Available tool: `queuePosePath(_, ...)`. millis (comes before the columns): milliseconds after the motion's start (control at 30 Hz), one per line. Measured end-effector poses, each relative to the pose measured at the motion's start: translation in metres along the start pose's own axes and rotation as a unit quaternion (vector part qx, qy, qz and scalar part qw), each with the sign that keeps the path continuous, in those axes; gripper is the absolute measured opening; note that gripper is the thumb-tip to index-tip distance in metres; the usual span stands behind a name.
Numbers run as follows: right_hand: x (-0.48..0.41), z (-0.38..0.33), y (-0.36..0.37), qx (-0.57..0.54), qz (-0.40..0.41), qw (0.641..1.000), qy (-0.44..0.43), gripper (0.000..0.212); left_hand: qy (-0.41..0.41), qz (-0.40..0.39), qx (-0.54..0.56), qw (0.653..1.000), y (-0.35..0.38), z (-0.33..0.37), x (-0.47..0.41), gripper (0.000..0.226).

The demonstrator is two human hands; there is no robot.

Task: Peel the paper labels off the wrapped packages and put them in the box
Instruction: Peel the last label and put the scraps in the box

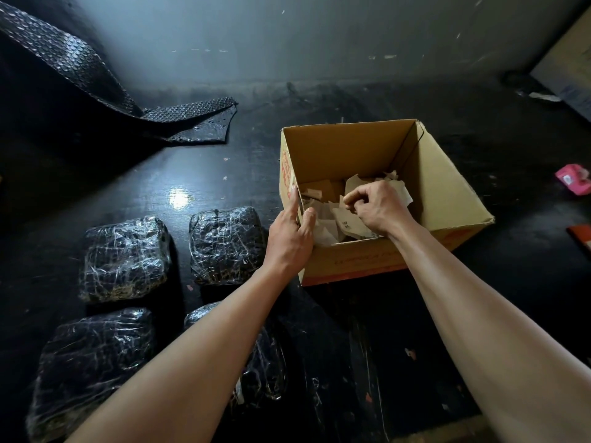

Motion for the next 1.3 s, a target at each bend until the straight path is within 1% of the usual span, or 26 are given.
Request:
queuePosePath(67,0.000,-0.002,-0.002,-0.005,0.003,1.000,-0.010,0.001,-0.001,0.000,-0.002,1.000,0.001,-0.001,-0.001,0.068)
queuePosePath(167,0.000,-0.004,-0.005,-0.037,0.021,0.999,-0.016,0.009,-0.001,0.000,-0.008,1.000,0.001,-0.002,-0.001,0.067)
queuePosePath(300,0.001,-0.005,0.001,0.002,0.012,0.999,-0.033,0.014,0.002,0.002,-0.011,1.000,0.000,-0.002,-0.001,0.066)
queuePosePath(433,0.001,-0.006,0.002,0.001,-0.009,0.999,-0.033,0.033,0.001,0.005,-0.010,1.000,0.000,-0.001,-0.001,0.067)
queuePosePath(467,0.001,-0.007,0.002,0.000,-0.009,0.999,-0.034,0.032,0.002,0.006,-0.011,1.000,0.000,-0.001,-0.001,0.067)
queuePosePath(567,0.001,-0.006,0.002,-0.017,-0.004,0.999,-0.028,0.014,0.000,0.003,-0.008,1.000,0.001,0.000,-0.001,0.068)
queuePosePath(667,-0.001,-0.001,0.003,-0.008,0.006,1.000,-0.021,0.017,-0.003,0.004,-0.003,1.000,0.000,-0.001,-0.001,0.069)
queuePosePath(833,-0.002,0.003,0.005,-0.004,-0.008,1.000,-0.015,0.005,-0.005,0.004,-0.004,1.000,0.000,-0.002,-0.002,0.069)
queuePosePath(900,0.000,0.000,0.001,-0.007,0.003,1.000,-0.026,0.011,-0.002,0.002,-0.004,1.000,0.001,-0.001,-0.001,0.069)
queuePosePath(1000,0.003,-0.007,0.000,0.004,0.014,0.999,-0.046,0.031,-0.002,-0.001,-0.005,1.000,0.000,0.000,-0.001,0.068)
queuePosePath(1033,0.003,-0.010,0.000,0.008,0.017,0.998,-0.056,0.034,-0.001,0.000,-0.003,1.000,-0.001,0.000,-0.001,0.068)
queuePosePath(1067,0.003,-0.011,0.001,0.008,0.015,0.998,-0.059,0.030,0.000,0.000,-0.003,1.000,-0.001,0.001,0.000,0.067)
queuePosePath(1100,0.003,-0.011,0.001,0.003,0.012,0.998,-0.062,0.019,0.003,0.001,-0.001,1.000,-0.001,0.001,0.000,0.066)
queuePosePath(1133,0.003,-0.012,0.001,-0.002,0.004,0.998,-0.063,0.014,0.003,0.001,-0.002,1.000,-0.002,0.002,0.001,0.065)
queuePosePath(1167,0.002,-0.011,0.001,-0.013,-0.002,0.998,-0.063,0.028,0.004,0.001,0.000,1.000,-0.002,0.002,0.001,0.064)
queuePosePath(1200,0.003,-0.010,0.000,-0.022,-0.005,0.998,-0.057,0.036,0.003,-0.001,0.002,1.000,-0.001,0.001,0.000,0.063)
queuePosePath(1233,0.002,-0.008,-0.001,-0.024,0.006,0.998,-0.054,0.034,0.003,-0.001,0.004,1.000,-0.001,0.000,0.000,0.062)
queuePosePath(1300,0.001,-0.009,-0.005,-0.020,0.027,0.998,-0.056,0.018,0.000,-0.002,0.003,1.000,-0.001,0.000,-0.001,0.063)
Point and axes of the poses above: each hand's wrist, its own x-axis away from the middle knuckle, its own y-axis out of the palm, z = x × y, the point moved 9 cm from there along -x, towards the middle knuckle, and after that the axes turned 6 degrees about z, right-handed, at the moved point
